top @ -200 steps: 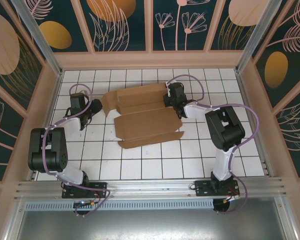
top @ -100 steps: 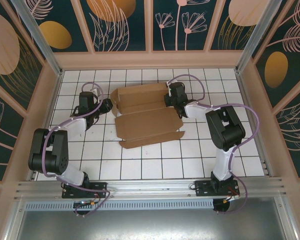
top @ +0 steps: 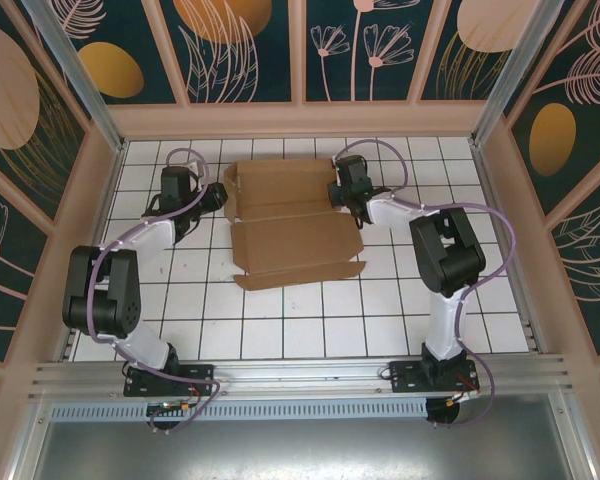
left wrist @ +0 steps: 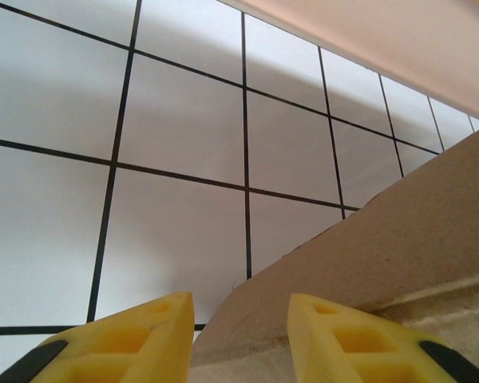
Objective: Fold the paper box
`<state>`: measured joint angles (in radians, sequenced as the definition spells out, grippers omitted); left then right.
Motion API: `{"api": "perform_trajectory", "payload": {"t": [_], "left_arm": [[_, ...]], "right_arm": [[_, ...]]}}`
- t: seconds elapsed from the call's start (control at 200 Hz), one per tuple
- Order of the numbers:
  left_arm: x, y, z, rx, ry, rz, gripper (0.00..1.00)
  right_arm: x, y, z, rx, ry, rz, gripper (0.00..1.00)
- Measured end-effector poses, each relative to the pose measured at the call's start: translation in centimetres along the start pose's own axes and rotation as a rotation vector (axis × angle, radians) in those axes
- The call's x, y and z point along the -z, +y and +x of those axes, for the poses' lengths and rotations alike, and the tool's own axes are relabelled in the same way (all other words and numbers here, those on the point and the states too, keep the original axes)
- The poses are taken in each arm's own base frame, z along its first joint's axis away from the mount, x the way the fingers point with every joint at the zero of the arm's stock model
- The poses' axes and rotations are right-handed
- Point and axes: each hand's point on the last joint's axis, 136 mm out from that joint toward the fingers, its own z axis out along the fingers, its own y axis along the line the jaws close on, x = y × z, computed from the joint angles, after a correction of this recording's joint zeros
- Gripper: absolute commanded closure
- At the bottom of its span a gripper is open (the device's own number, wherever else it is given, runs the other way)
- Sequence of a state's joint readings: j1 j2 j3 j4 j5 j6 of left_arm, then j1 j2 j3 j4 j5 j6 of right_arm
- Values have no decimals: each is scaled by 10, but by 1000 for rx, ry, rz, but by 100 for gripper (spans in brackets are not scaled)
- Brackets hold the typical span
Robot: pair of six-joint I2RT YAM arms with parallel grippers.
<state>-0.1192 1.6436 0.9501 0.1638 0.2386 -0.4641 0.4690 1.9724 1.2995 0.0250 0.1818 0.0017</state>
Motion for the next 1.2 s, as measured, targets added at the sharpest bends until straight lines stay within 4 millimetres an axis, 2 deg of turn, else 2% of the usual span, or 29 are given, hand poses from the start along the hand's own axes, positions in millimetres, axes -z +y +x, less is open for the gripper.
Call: {"api": "perform_trajectory", "payload": {"t": [0.39, 0.616, 0.731, 1.041, 1.201], "left_arm": [[-15, 1, 0, 2, 37, 17, 64], [-26, 10, -10, 17, 65, 60, 63], [-32, 12, -7, 23, 94, 94, 63], [-30, 6, -10, 6, 86, 150, 55], [-21, 1, -14, -6, 63, 171, 50]], "right_arm": [[3, -10, 3, -24, 32, -5, 100], [4, -9, 2, -21, 61, -11, 100], [1, -8, 0, -20, 93, -21, 100], [0, -12, 0, -84, 124, -71, 100], [1, -15, 0, -108, 143, -104, 100]]}}
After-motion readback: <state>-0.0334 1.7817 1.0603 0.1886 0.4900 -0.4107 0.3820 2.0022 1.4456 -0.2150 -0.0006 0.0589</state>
